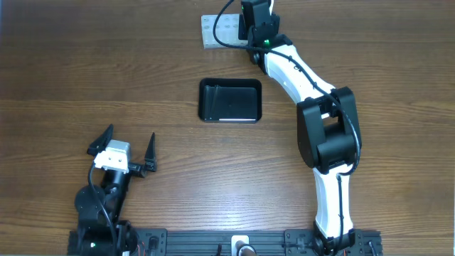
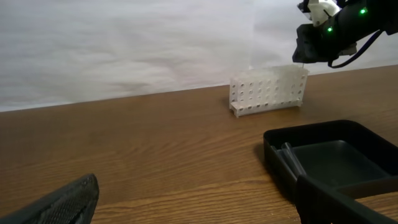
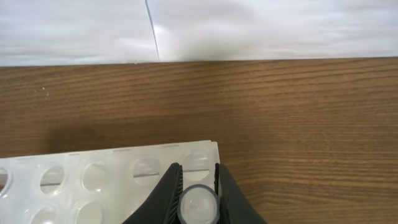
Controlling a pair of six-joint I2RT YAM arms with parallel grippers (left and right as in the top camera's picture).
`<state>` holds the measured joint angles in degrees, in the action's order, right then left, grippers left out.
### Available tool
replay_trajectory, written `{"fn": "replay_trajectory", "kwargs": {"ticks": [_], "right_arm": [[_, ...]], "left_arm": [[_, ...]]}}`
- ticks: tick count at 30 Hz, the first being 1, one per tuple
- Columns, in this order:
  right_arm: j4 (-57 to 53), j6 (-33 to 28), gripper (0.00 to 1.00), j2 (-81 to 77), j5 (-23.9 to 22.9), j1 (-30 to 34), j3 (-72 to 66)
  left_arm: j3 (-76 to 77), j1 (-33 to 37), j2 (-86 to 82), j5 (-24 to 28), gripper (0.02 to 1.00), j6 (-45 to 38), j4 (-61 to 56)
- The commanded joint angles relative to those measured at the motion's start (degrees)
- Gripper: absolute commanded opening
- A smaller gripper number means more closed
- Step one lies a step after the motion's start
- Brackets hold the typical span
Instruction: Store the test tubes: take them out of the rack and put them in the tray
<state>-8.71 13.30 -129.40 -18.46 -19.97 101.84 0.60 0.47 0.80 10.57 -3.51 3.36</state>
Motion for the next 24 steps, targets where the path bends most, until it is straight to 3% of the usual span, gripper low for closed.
{"fn": "replay_trajectory", "kwargs": {"ticks": [1, 16, 24], "right_arm": [[-1.66, -0.07, 0.119, 0.72, -0.94, -0.68, 4.76], [-20.52, -0.04, 0.126, 15.15, -0.22, -3.26, 12.70], [-38.18, 0.00, 0.110, 17.27, 16.41, -5.42, 12.63]], "left_arm": [[-0.26, 0.44, -0.46, 0.94, 1.000, -0.57, 0.04], [-0.26, 0.44, -0.46, 0.94, 1.000, -0.57, 0.04], [-0.26, 0.44, -0.46, 0.94, 1.000, -0.57, 0.04]]}}
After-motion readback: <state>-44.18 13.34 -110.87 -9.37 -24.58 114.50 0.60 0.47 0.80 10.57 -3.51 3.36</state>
